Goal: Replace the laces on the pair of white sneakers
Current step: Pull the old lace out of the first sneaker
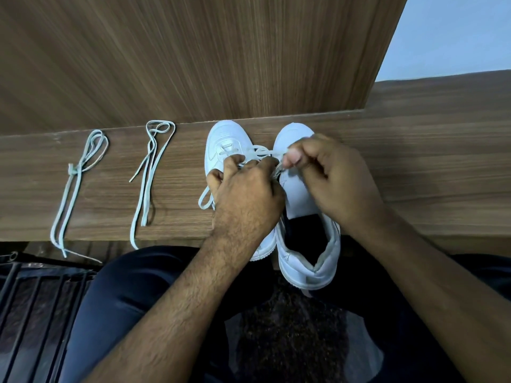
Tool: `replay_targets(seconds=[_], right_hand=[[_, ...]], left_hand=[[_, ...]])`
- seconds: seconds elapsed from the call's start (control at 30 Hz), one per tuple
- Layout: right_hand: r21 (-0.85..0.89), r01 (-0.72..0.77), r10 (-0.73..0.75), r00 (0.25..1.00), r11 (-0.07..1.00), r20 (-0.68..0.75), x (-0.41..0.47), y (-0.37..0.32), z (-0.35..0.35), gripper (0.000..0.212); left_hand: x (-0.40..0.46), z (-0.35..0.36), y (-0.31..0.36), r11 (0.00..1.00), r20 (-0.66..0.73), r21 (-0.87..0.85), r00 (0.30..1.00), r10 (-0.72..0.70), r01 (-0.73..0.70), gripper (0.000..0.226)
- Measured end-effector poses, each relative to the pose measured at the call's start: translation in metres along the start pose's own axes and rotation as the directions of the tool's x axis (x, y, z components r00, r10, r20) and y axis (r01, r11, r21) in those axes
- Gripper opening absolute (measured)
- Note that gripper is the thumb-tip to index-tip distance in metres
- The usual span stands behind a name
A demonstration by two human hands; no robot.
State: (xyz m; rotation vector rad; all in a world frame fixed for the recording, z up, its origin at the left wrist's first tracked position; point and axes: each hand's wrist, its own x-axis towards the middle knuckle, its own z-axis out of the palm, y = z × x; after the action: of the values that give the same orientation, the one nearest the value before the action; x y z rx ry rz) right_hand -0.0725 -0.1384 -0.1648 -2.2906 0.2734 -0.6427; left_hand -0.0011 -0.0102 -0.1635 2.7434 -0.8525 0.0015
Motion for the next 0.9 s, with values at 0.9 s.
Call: replay_targets(seconds=[0.9], right_hand=[[0.384, -0.179, 0.139, 0.982, 0.906, 0.129, 0.001, 0.000, 0.005, 0.022]], left_hand=[[0.001, -0.002, 0.000, 0.999, -0.006, 0.033, 1.000, 0.009, -0.008, 0.039]])
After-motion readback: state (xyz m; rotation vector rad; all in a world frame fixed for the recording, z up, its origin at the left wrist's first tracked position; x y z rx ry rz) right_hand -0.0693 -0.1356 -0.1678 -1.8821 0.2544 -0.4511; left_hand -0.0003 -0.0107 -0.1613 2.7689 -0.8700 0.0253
